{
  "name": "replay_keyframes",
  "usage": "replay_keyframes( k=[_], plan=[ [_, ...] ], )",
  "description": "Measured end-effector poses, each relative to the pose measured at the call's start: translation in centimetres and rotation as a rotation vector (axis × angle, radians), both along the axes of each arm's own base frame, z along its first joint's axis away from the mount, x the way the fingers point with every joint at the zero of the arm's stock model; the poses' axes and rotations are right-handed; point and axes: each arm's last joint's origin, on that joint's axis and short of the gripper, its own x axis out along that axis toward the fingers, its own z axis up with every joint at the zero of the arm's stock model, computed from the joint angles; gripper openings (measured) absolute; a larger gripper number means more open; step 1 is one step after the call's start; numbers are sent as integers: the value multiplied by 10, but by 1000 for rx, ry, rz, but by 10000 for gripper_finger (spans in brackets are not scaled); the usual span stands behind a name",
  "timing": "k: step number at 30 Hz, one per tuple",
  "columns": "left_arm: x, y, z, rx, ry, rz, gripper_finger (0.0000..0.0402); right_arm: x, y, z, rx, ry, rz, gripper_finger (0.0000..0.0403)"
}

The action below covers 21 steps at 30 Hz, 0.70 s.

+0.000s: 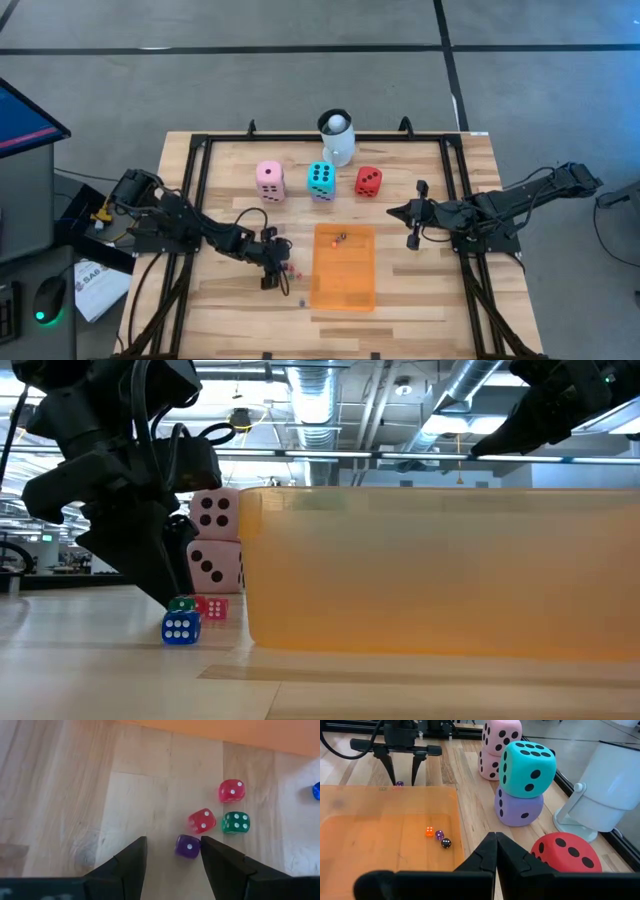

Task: Pick & Place Dice
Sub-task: Put the small purple dice into the orange bin

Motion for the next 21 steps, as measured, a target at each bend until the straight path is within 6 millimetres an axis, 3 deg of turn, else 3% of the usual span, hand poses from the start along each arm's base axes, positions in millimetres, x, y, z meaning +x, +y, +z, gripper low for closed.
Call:
replay_keyframes(
  k=[10, 21],
  plan=[
    [0, 0, 0, 3, 5, -1, 164, 0, 0, 0, 0, 0, 0, 0],
    [-1, 0, 0, 7, 9, 0, 101, 0, 0, 0, 0, 0, 0, 0]
  ],
)
